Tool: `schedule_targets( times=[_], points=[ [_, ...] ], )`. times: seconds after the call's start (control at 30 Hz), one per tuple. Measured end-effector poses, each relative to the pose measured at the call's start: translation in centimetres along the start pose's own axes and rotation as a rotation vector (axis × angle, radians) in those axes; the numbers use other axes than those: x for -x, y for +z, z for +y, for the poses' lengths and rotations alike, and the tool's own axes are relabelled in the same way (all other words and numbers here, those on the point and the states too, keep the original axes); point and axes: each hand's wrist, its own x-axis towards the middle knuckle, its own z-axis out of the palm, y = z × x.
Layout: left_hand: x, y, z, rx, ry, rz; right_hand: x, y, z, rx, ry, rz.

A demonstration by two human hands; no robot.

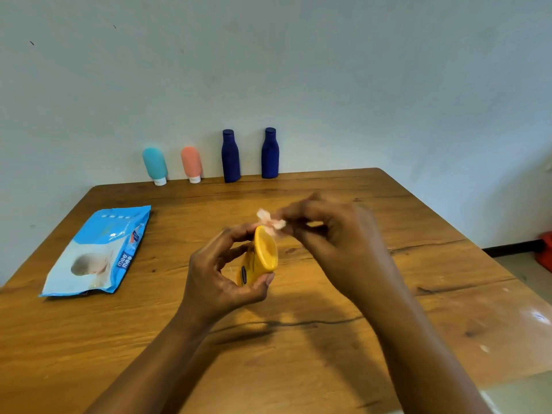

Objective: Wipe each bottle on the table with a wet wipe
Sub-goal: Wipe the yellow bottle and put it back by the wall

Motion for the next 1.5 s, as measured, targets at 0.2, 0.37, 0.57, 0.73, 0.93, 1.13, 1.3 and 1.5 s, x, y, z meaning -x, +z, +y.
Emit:
schedule_targets(
  times=[0.2,0.37,0.57,0.73,0.93,1.13,1.3,1.5],
  points=[
    [-0.5,0.1,0.2,-0.011,0.007,0.023,-0.1,2.8,0.0,0.175,-0.147,0.019],
    [-0.1,0.4,-0.2,-0.012,-0.031,0.030,2.7,2.1,0.8,0.170,-0.176,-0.040],
    [-0.6,0.2,-0.5,0.332,-0.266,0.186,3.1,0.6,3.0,-0.267,-0.011,0.078],
    [0.9,-2.1,-1.8,0.320,-0.424,0.192,3.0,2.1,4.5,-0.367,0.110,0.259],
    [3.8,-7.7,-3.5,-0.094,-0.615,-0.121,3.6,4.2,6.3,-0.393,0.187,0.306],
    [3.5,-9.3,-4.8,-0.391,-0.706,-0.493,4.0,6.5,7.1,-0.408,0.254,0.221],
    [0.7,-5.7,-3.8,-0.588,-0.654,-0.516,4.1,6.5,7.3,-0.390,0.292,0.215],
    [-2.3,0.9,-4.7,-0.998,-0.542,-0.775,4.2,6.3,7.8,-0.373,0.360,0.185]
  ],
)
